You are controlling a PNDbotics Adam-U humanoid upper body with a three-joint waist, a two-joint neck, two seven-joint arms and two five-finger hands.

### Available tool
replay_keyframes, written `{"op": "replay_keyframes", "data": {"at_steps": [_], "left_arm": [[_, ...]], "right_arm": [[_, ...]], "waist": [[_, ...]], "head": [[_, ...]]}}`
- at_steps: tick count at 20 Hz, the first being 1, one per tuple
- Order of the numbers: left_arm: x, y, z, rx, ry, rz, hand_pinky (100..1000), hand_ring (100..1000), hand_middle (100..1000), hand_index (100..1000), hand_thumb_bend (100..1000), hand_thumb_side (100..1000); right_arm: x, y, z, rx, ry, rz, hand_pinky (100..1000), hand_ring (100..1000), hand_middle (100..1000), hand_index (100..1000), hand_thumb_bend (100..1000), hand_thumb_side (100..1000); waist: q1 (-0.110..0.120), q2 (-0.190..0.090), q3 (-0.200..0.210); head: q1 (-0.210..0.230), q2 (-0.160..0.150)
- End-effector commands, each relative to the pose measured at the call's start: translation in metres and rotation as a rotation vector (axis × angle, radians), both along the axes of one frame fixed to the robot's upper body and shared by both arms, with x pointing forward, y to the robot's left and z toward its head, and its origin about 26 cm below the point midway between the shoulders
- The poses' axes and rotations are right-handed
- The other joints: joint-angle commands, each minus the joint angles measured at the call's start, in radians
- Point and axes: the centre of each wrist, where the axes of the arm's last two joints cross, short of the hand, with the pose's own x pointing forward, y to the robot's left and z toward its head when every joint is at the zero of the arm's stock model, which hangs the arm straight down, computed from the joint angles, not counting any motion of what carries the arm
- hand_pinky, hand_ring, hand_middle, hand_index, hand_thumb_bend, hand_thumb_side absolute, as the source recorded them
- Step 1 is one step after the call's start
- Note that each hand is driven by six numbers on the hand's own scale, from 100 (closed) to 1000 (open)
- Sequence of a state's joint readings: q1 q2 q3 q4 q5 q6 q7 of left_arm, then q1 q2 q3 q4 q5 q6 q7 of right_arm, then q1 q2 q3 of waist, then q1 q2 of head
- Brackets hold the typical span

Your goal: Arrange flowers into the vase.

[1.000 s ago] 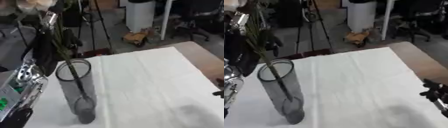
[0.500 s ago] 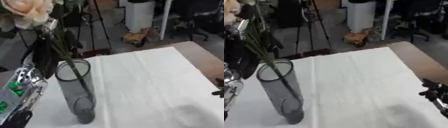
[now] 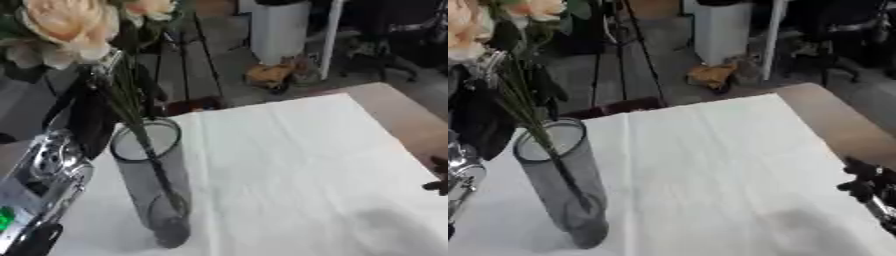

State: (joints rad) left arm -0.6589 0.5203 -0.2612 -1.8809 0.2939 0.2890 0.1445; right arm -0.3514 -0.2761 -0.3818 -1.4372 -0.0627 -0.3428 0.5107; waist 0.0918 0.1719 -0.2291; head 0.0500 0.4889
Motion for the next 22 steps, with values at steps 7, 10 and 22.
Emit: {"op": "replay_keyframes", "data": {"at_steps": [7,10,22], "left_arm": [[-0.001,0.013,0.007,0.092,-0.044,0.033,347,511,366,392,447,963],[0.000,0.014,0.004,0.088,-0.046,0.037,351,515,373,417,454,959],[0.000,0.016,-0.004,0.097,-0.083,0.070,387,544,406,523,465,940]], "right_arm": [[-0.001,-0.006,0.013,-0.025,-0.032,-0.005,663,970,385,707,469,538],[0.000,-0.006,0.013,-0.024,-0.033,-0.004,662,969,385,706,470,539],[0.001,-0.005,0.014,-0.023,-0.037,-0.001,662,969,385,704,471,541]], "waist": [[-0.003,-0.021,0.002],[-0.004,-0.020,0.003],[-0.007,-0.016,0.005]], "head": [[-0.005,0.002],[-0.004,0.002],[-0.004,0.000]]}}
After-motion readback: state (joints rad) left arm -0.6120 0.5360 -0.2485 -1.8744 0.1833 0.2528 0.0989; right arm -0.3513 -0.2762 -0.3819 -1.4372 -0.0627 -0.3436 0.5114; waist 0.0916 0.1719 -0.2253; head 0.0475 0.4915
